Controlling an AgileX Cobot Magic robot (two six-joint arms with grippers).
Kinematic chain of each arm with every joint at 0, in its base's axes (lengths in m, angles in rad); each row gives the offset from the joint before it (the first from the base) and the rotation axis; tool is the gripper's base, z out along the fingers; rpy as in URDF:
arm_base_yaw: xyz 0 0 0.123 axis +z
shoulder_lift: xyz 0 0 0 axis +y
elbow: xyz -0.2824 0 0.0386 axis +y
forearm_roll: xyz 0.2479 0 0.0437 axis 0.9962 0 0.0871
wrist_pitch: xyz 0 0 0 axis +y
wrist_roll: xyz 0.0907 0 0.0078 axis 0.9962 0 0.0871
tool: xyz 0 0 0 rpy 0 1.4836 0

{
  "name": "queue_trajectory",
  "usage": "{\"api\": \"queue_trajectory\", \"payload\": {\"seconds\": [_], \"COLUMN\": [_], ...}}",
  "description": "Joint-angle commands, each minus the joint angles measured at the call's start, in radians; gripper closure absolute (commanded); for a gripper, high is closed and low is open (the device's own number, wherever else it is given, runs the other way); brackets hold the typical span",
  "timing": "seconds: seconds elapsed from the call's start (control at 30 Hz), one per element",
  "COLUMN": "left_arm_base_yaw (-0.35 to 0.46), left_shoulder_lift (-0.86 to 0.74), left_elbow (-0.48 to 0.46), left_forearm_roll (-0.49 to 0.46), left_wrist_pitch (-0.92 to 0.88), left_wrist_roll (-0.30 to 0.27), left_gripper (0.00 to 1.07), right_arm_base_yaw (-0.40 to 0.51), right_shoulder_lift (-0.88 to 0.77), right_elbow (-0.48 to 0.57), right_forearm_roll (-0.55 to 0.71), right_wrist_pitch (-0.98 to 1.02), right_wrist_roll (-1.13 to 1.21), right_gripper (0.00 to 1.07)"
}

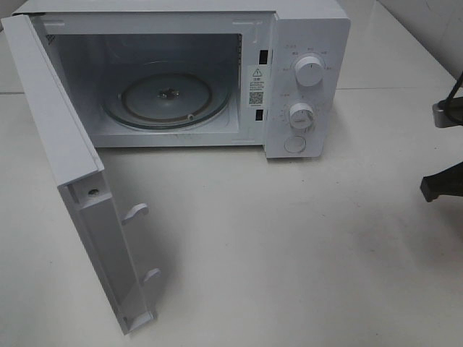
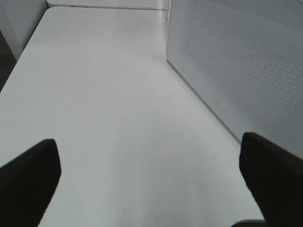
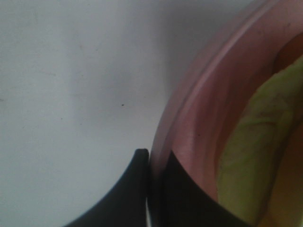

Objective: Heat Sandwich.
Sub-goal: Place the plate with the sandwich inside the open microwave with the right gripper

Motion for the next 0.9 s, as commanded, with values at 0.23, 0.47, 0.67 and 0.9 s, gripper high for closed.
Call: {"api": "queue_trajectory", "payload": {"seconds": [0.23,0.47,0.67,0.9], "left_arm_base_yaw": [0.003,0.003,0.003,0.003], "left_shoulder_lift": [-0.02,-0.02,-0.02,-0.02], "left_elbow": [0.001,0.001,0.001,0.001], "left_forearm_roll": [-0.005,-0.005,-0.005,-0.005], "left_wrist_pitch": [-0.011,-0.011,-0.011,-0.011], "left_wrist_roll": [-0.006,-0.006,-0.006,-0.006], "left_gripper": [0.09,0.09,0.09,0.09], "right_arm_base_yaw": [0.201,0.324,0.401,0.523], "right_shoulder_lift": [-0.083,-0.158,-0.194,-0.203], "right_elbow": [0.055,0.103,0.129,0.138], "right_forearm_roll": [-0.057,-0.057,-0.057,-0.057], "right_wrist_pitch": [0.109,0.174,0.188,0.242], "right_wrist_roll": [0.021,0.044,0.072,0.101], "right_gripper": [1.07,1.07,1.07,1.07]}}
